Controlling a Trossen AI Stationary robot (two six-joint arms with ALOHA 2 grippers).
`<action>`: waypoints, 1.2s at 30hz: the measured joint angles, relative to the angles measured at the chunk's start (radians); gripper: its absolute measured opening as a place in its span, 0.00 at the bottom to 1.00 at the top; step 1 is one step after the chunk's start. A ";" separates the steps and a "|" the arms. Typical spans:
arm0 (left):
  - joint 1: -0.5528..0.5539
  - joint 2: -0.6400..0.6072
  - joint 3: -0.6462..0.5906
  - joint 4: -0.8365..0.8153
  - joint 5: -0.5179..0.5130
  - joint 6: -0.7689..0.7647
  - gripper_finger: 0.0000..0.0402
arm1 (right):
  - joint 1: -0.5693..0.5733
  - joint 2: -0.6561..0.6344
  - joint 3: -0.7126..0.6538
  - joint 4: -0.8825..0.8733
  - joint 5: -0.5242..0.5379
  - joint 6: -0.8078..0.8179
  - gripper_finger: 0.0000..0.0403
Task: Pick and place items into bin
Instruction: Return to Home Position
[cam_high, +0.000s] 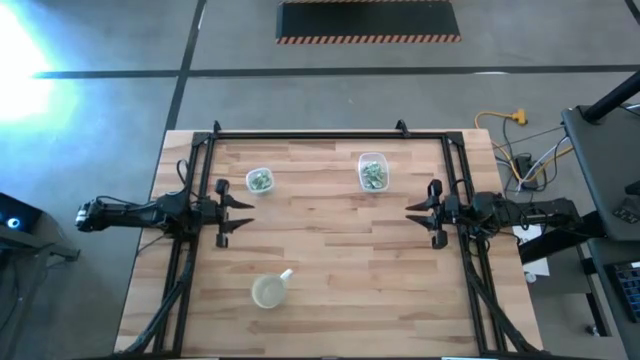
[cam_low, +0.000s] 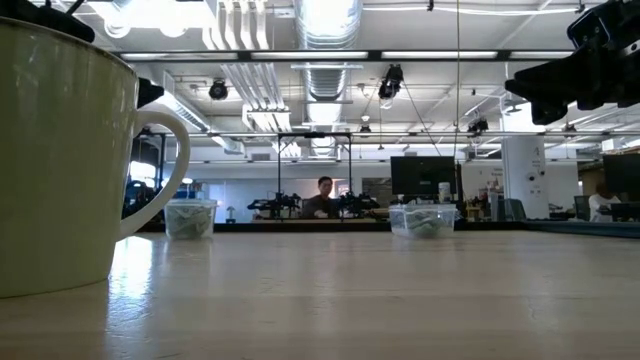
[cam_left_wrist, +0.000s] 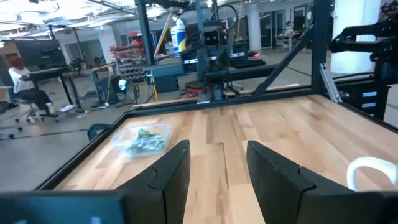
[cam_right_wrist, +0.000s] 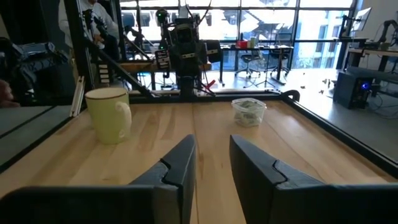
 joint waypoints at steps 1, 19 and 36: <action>0.000 0.002 0.000 0.000 0.000 0.000 0.36 | 0.000 0.000 0.000 0.000 0.000 0.001 0.22; 0.000 0.003 0.000 0.000 -0.001 0.000 0.36 | 0.000 0.000 0.000 0.000 0.000 0.000 0.20; 0.000 0.003 0.000 0.000 -0.002 0.000 0.36 | 0.000 0.000 0.000 0.000 0.000 0.004 0.20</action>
